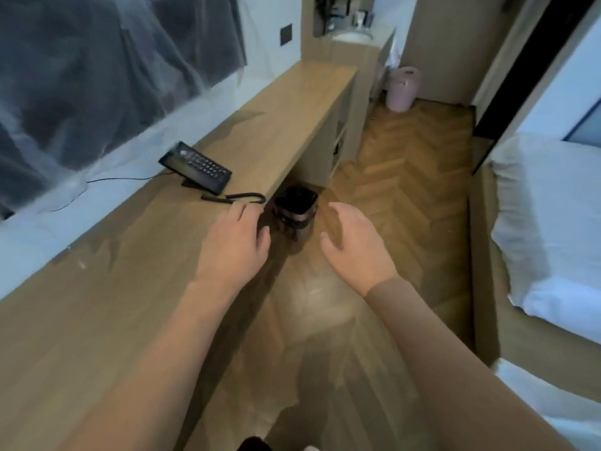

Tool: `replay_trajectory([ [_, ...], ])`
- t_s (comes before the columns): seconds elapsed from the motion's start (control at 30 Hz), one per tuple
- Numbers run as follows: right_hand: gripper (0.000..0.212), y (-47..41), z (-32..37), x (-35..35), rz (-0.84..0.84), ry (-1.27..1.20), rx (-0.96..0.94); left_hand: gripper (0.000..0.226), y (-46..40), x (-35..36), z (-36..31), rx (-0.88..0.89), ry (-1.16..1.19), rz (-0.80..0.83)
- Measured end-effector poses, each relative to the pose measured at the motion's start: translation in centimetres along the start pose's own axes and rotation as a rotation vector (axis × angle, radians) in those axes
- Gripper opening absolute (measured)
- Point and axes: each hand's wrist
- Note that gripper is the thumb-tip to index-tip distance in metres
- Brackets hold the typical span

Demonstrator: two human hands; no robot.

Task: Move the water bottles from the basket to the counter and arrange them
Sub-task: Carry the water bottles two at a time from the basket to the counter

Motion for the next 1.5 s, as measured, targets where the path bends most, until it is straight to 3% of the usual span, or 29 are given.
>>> replay_trajectory([
  [0.23, 0.058, -3.5, -10.3, -5.6, -0.072, -0.039, 0.211, 0.034, -9.7, 5.9, -10.1, 0.223, 0.081, 0.051],
  [0.43, 0.056, -10.9, -17.9, -8.6, -0.125, 0.049, 0.229, 0.034, -20.4, 13.0, -14.8, 0.310, 0.085, 0.058],
  [0.93, 0.054, -34.9, -37.1, -20.3, -0.167, 0.031, 0.314, 0.032, -49.9, 25.1, -28.7, 0.378, 0.146, 0.113],
  [1.13, 0.056, -43.1, -45.5, -25.1, -0.180, 0.017, 0.298, 0.031, -59.6, 28.7, -33.7, 0.356, 0.155, 0.050],
  [1.5, 0.057, -62.2, -56.4, -29.6, -0.203, 0.012, 0.282, 0.032, -79.1, 36.8, -38.5, 0.301, 0.187, 0.036],
])
Point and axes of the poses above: each hand's wrist, its own y-axis away from the middle knuckle, its own x-axis out of the palm, z = x × y, and after that the axes turned 2 degrees about z, right-handed
